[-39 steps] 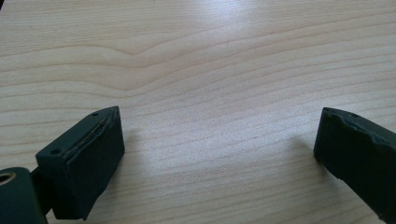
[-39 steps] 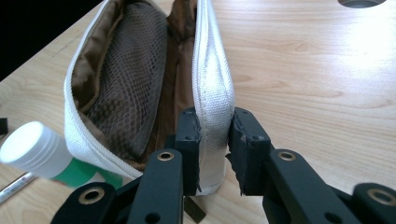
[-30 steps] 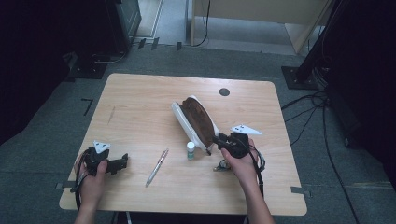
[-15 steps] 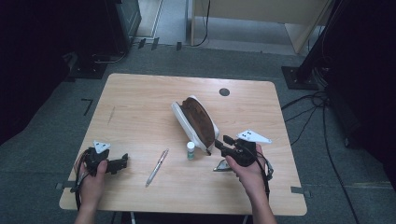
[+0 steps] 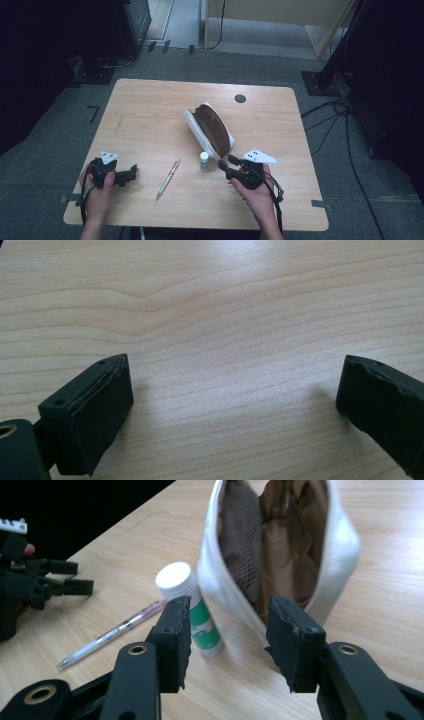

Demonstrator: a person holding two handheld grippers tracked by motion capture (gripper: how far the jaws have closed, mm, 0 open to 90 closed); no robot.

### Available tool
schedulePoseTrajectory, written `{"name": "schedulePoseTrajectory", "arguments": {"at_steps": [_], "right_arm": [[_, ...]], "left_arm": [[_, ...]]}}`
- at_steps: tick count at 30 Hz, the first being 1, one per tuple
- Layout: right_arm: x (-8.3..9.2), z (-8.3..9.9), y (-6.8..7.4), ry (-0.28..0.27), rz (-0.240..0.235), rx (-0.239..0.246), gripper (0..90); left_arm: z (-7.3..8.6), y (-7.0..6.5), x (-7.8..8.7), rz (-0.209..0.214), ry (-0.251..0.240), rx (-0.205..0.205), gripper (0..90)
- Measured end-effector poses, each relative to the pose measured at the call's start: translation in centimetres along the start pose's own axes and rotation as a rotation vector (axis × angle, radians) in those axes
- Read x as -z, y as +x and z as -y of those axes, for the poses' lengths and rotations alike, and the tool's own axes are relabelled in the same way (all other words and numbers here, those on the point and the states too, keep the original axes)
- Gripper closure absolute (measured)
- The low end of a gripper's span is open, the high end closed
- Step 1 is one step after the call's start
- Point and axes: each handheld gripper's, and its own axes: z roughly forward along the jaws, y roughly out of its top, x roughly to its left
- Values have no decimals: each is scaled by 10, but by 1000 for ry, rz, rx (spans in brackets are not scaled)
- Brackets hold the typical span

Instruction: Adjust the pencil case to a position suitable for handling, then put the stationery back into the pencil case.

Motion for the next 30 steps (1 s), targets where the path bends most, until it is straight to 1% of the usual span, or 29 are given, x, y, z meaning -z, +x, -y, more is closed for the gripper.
{"name": "schedulePoseTrajectory", "arguments": {"at_steps": [7,8,11,19,22,23,25,26,30], "right_arm": [[-4,4,8,-5,-26,-8,530],[-5,4,9,-4,-26,-1,530],[-7,6,11,2,-26,0,530],[-17,13,18,19,-43,5,532],[-23,16,21,29,-43,3,535],[-26,17,23,31,-50,4,536],[-27,17,23,31,-47,10,538],[-30,18,25,31,-50,4,539],[-34,19,27,32,-53,2,541]], "left_arm": [[0,0,0,0,0,0,19],[0,0,0,0,0,0,18],[0,0,0,0,0,0,19],[0,0,0,0,-2,2,19],[0,0,0,0,0,0,19],[0,0,0,0,0,0,19],[0,0,0,0,0,0,19],[0,0,0,0,0,0,19],[0,0,0,0,0,0,18]]}}
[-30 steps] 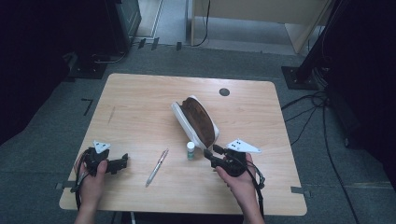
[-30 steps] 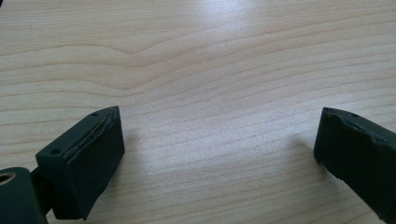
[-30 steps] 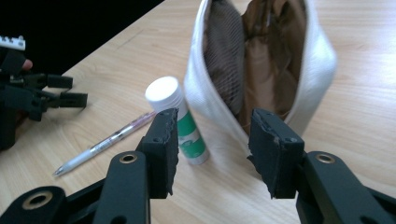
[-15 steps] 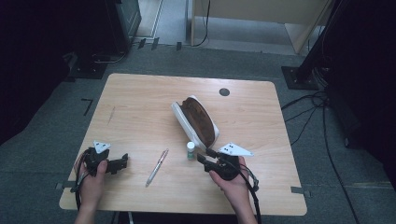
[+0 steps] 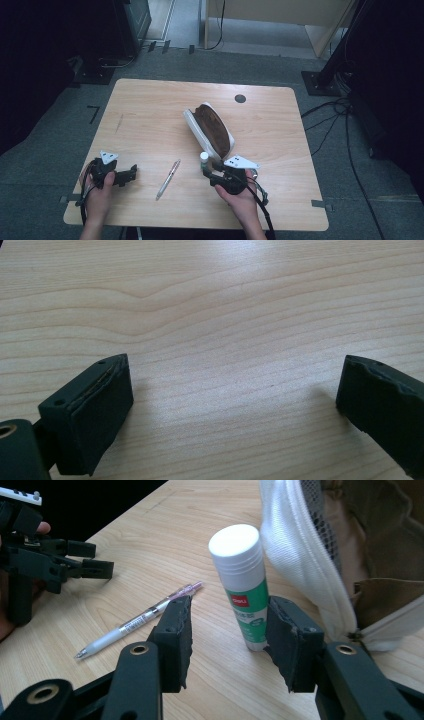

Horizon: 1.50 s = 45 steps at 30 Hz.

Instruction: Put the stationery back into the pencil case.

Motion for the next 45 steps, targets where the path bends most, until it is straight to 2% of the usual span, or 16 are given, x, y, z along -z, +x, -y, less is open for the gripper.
{"name": "schedulePoseTrajectory", "arguments": {"at_steps": [4,7,11,13,18,29,32,42,45], "right_arm": [[-5,2,2,7,4,2,542],[-10,3,2,8,34,6,542],[-13,4,1,5,42,-4,541],[-16,4,1,-4,62,-2,533],[-19,2,3,-12,64,2,532],[-31,-1,9,-18,113,40,504],[-37,0,9,-31,133,49,515],[-44,1,11,-38,156,66,524],[-47,2,13,-47,179,80,545]], "left_arm": [[0,0,0,0,-2,2,19],[0,0,0,0,-2,2,18],[0,0,0,0,-2,2,18],[0,0,0,0,0,0,18],[0,0,0,0,-2,2,18],[0,0,0,0,-2,2,18],[0,0,0,0,-2,2,19],[0,0,0,0,0,0,18],[0,0,0,0,-2,2,19]]}}
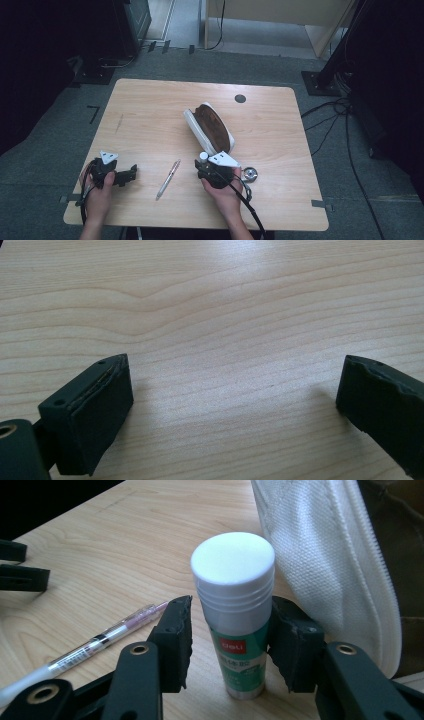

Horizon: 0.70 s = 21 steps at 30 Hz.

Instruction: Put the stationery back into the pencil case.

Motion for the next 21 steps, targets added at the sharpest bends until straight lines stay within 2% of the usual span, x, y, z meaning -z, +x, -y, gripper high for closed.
{"name": "schedulePoseTrajectory", "arguments": {"at_steps": [5,8,16,21], "right_arm": [[-2,1,5,-20,27,24,556],[-3,1,5,-31,30,37,578],[-6,1,7,-22,35,33,617],[-7,1,9,-26,34,68,652]], "left_arm": [[0,0,0,0,0,0,19],[0,0,0,0,2,-2,19],[0,0,0,0,2,-2,18],[0,0,0,0,2,-2,19]]}}
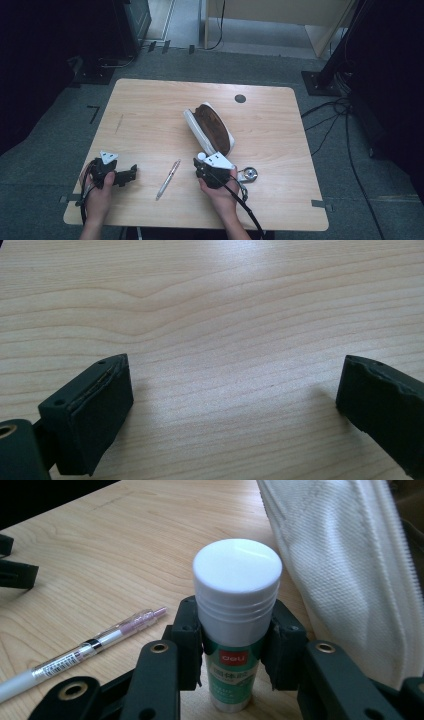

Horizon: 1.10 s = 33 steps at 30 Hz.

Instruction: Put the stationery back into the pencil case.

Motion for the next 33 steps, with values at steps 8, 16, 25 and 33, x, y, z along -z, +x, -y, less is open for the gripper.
{"name": "schedulePoseTrajectory", "arguments": {"at_steps": [8,16,25,33], "right_arm": [[4,0,2,6,-28,14,657],[15,-6,-1,-16,-55,0,657],[33,-22,-12,-50,-54,-26,657],[44,-37,-18,-72,-56,-30,657]], "left_arm": [[0,0,0,0,0,0,19],[0,0,0,0,0,0,19],[0,0,0,0,0,0,18],[0,0,0,0,0,0,18]]}}
